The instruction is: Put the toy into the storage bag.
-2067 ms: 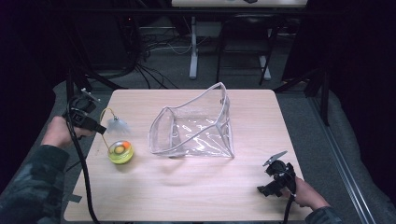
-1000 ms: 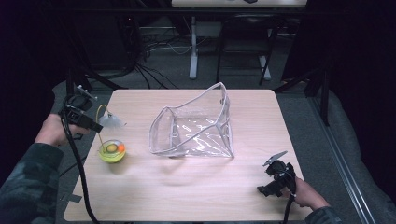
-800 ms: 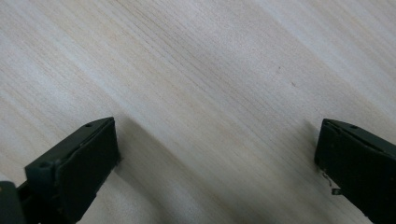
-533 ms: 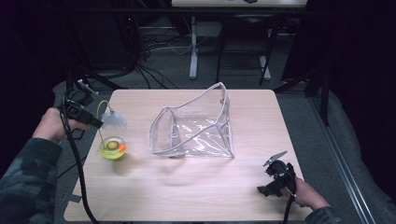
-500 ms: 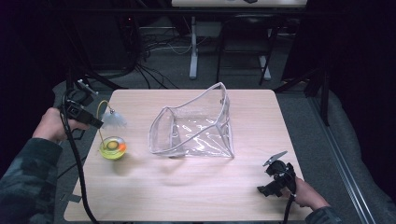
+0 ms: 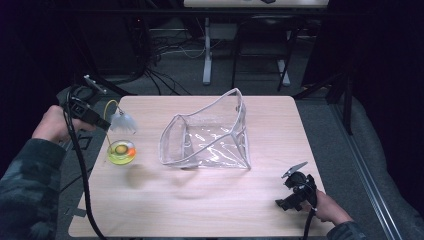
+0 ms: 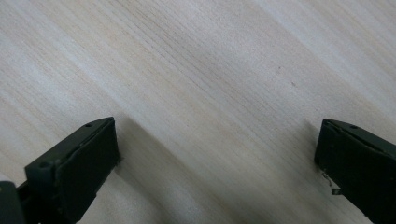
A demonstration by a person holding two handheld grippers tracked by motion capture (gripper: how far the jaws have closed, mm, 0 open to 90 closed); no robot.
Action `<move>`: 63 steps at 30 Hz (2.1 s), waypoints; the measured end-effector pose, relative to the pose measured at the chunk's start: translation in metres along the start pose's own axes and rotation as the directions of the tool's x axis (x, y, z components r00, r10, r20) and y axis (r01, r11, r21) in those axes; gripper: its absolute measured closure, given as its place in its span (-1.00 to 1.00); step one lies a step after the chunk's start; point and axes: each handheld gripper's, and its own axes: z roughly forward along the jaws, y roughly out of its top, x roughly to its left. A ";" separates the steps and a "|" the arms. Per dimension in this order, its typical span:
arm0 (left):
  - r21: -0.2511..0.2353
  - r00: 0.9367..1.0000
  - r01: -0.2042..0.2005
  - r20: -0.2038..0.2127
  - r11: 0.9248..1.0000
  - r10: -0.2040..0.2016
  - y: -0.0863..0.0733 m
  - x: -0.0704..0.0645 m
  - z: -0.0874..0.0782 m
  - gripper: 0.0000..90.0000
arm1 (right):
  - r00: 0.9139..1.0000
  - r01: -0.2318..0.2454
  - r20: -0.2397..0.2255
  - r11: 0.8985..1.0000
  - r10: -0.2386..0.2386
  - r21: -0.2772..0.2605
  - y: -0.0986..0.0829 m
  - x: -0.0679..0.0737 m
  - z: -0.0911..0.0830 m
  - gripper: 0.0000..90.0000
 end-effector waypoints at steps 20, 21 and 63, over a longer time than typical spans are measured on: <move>-0.016 1.000 -0.014 -0.028 1.000 0.014 0.014 -0.003 -0.022 0.95 | 1.000 0.012 0.011 1.000 -0.012 0.001 -0.001 0.000 -0.001 -1.00; -0.017 0.999 -0.015 -0.030 1.000 0.014 0.015 -0.003 -0.024 0.95 | 1.000 0.012 0.011 1.000 -0.012 0.002 -0.001 0.000 -0.001 -1.00; -0.025 0.992 -0.106 -0.068 0.994 0.104 0.054 -0.025 -0.069 0.95 | 1.000 0.020 -0.005 1.000 -0.020 0.003 -0.001 -0.001 -0.001 -1.00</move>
